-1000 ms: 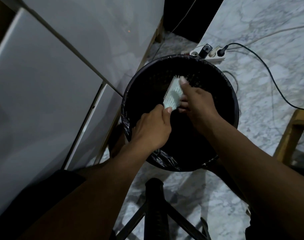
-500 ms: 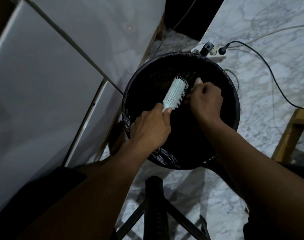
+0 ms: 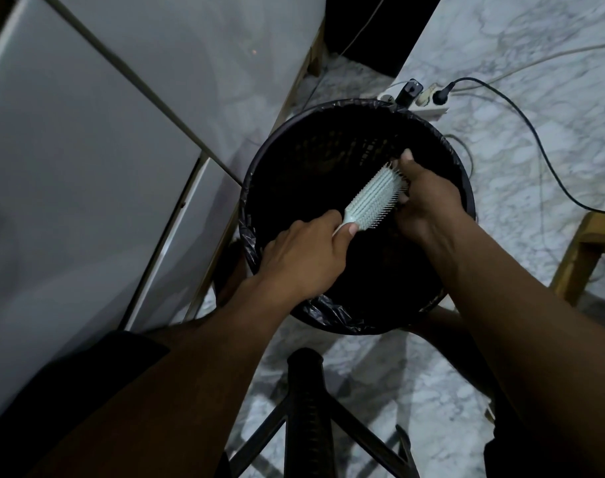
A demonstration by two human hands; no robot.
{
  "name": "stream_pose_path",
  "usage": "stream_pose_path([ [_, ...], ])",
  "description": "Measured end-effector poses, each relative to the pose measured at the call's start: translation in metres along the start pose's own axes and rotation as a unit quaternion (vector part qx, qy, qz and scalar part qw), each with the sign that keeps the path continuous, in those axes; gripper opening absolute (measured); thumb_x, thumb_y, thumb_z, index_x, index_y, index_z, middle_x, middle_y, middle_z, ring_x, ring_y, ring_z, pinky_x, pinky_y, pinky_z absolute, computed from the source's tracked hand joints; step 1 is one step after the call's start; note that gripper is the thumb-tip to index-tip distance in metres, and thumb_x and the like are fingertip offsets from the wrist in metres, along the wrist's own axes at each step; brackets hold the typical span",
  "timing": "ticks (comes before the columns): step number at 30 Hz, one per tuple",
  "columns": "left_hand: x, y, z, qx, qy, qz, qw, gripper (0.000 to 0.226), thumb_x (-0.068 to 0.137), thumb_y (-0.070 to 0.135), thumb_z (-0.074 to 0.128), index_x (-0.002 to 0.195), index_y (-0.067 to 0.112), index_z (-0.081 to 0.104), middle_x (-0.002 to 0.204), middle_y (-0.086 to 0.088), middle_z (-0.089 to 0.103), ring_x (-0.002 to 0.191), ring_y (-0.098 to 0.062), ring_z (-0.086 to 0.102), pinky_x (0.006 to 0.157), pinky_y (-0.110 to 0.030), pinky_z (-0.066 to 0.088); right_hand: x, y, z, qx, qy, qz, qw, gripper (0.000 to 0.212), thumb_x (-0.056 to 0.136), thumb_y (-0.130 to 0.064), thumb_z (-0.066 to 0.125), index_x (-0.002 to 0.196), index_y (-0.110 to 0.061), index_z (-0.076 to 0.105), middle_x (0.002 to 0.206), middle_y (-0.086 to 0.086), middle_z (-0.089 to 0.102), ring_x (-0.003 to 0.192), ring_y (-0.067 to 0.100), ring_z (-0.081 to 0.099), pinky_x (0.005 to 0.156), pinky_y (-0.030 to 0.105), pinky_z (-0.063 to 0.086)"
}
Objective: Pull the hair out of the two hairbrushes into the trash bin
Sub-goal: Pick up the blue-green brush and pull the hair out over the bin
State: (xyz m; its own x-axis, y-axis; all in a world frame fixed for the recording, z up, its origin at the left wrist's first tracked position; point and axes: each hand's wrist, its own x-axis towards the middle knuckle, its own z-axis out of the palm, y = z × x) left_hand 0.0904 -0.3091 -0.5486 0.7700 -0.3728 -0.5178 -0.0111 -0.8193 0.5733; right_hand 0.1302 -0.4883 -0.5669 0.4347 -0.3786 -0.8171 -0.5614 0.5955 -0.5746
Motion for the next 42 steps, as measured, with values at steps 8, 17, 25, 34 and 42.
stream_pose_path([
  [8,0.010,-0.008,0.004,-0.069,0.054,-0.060,0.994,0.033,0.104,0.051,0.033,0.084,0.028,0.047,0.076,0.002,0.056,0.076,-0.028,0.060,0.063,-0.037,0.041,-0.013,0.024,0.012,-0.217,-0.055,-0.113,0.968,0.019,0.083,-0.027,0.079,0.081,-0.011,0.069,0.072,0.003,0.070,0.063,0.010,0.065,0.057,0.025,0.051],
  [17,0.010,-0.010,0.004,-0.071,0.060,-0.072,0.993,0.040,0.104,0.053,0.035,0.090,0.021,0.054,0.079,0.000,0.061,0.076,-0.025,0.060,0.062,-0.035,0.041,-0.009,0.022,0.009,-0.115,0.003,-0.042,0.992,0.021,0.098,-0.022,0.061,0.096,-0.001,0.062,0.063,0.009,0.064,0.042,0.013,0.060,0.044,0.024,0.052],
  [25,0.000,-0.016,-0.002,-0.062,0.064,-0.093,0.992,0.038,0.094,0.056,0.057,0.096,0.018,0.060,0.081,0.001,0.064,0.070,-0.018,0.062,0.058,-0.031,0.043,-0.012,0.024,0.003,-0.401,0.015,-0.199,0.894,0.017,0.091,-0.029,0.060,0.080,-0.017,0.058,0.066,0.004,0.066,0.069,0.027,0.070,0.076,0.047,0.060],
  [34,-0.051,0.007,-0.036,-0.050,0.110,-0.105,0.987,0.032,0.091,0.051,0.061,0.084,0.020,0.063,0.080,-0.001,0.068,0.076,-0.023,0.067,0.061,-0.031,0.048,-0.077,-0.020,-0.002,-0.666,-0.110,-0.185,0.714,0.055,0.088,-0.033,0.070,0.135,-0.009,0.055,0.134,0.016,0.060,0.122,0.033,0.057,0.092,0.032,0.045],
  [42,-0.132,0.106,-0.149,0.046,0.249,-0.054,0.966,0.041,0.090,0.056,0.057,0.099,0.019,0.070,0.096,-0.006,0.071,0.089,-0.029,0.068,0.066,-0.030,0.046,-0.218,-0.140,0.012,-0.661,-0.119,-0.330,0.663,0.049,0.089,-0.032,0.067,0.131,-0.010,0.055,0.132,0.014,0.057,0.115,0.030,0.056,0.081,0.028,0.039],
])
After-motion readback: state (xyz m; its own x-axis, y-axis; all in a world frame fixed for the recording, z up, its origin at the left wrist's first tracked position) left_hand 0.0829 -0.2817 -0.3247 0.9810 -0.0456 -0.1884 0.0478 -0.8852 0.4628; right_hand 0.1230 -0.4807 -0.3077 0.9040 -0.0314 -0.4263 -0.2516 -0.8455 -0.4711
